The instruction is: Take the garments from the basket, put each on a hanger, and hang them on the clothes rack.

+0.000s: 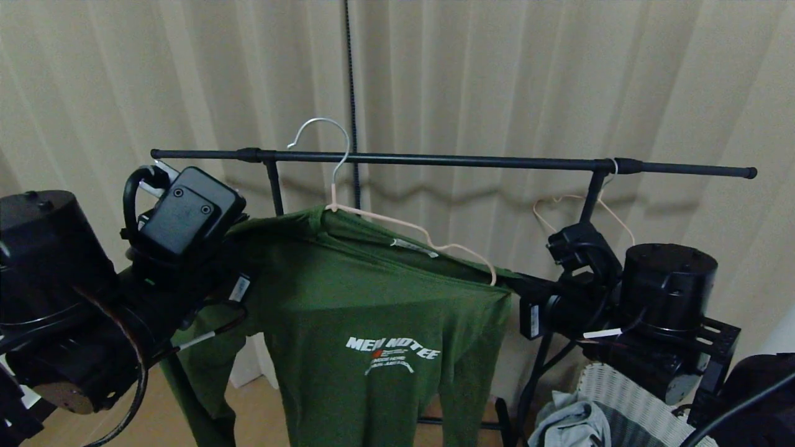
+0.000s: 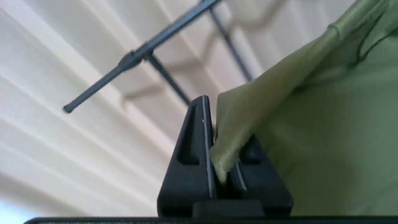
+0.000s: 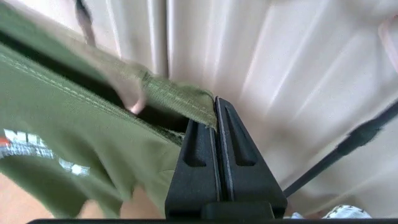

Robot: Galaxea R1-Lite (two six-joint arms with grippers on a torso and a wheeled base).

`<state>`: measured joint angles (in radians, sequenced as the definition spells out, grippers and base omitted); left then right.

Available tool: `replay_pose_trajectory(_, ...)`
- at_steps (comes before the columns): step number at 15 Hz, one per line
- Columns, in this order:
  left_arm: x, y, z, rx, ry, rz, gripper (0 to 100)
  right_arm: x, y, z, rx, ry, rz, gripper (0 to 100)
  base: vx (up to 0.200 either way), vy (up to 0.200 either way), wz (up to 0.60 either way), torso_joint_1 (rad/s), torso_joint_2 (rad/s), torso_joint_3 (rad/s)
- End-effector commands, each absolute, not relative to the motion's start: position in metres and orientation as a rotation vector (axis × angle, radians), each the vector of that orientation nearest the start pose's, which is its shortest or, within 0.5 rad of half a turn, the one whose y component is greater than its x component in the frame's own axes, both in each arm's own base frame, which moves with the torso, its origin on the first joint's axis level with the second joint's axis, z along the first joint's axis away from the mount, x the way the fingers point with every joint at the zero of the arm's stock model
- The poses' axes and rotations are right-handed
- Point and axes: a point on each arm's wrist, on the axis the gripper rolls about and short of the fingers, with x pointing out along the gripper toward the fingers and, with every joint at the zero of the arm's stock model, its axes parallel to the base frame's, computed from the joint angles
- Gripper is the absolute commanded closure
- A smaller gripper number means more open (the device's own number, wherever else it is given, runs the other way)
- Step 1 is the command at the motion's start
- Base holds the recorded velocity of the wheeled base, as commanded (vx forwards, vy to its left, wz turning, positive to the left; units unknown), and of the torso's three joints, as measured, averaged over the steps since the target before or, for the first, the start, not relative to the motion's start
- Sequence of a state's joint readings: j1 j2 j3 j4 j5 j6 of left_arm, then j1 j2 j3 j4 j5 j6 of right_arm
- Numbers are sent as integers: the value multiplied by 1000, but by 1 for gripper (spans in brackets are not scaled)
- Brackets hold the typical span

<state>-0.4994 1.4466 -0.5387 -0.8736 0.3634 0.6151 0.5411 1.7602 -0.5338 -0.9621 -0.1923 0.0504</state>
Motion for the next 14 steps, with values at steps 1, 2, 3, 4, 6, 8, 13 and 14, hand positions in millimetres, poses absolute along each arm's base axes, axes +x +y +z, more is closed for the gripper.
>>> replay_pose_trajectory(1, 203, -95, 199, 661, 6, -117, 100, 246, 138, 139, -32, 223, 326, 100, 0, 0, 0, 0, 0, 0)
replay_pose_trajectory(2, 203, -91, 196, 682, 19, -109, 100, 244, 137, 142, -29, 214, 328, 100, 0, 0, 0, 0, 0, 0)
replay_pose_trajectory(3, 202, -89, 192, 699, 36, -105, 100, 243, 136, 146, -30, 201, 330, 100, 0, 0, 0, 0, 0, 0)
replay_pose_trajectory(4, 202, -88, 189, 703, 46, -109, 100, 240, 135, 149, -39, 189, 344, 100, 0, 0, 0, 0, 0, 0)
replay_pose_trajectory(6, 202, -90, 188, 700, 45, -112, 100, 232, 138, 150, -72, 186, 392, 100, 0, 0, 0, 0, 0, 0)
replay_pose_trajectory(8, 202, -90, 190, 695, 40, -112, 100, 222, 145, 149, -88, 187, 432, 0, 0, 0, 0, 0, 0, 0)
replay_pose_trajectory(13, 200, -96, 190, 593, 37, -134, 100, 208, 155, 158, -73, 153, 530, 0, 0, 0, 0, 0, 0, 0)
replay_pose_trajectory(14, 199, -95, 187, 586, 51, -134, 100, 194, 154, 165, -59, 125, 603, 0, 0, 0, 0, 0, 0, 0)
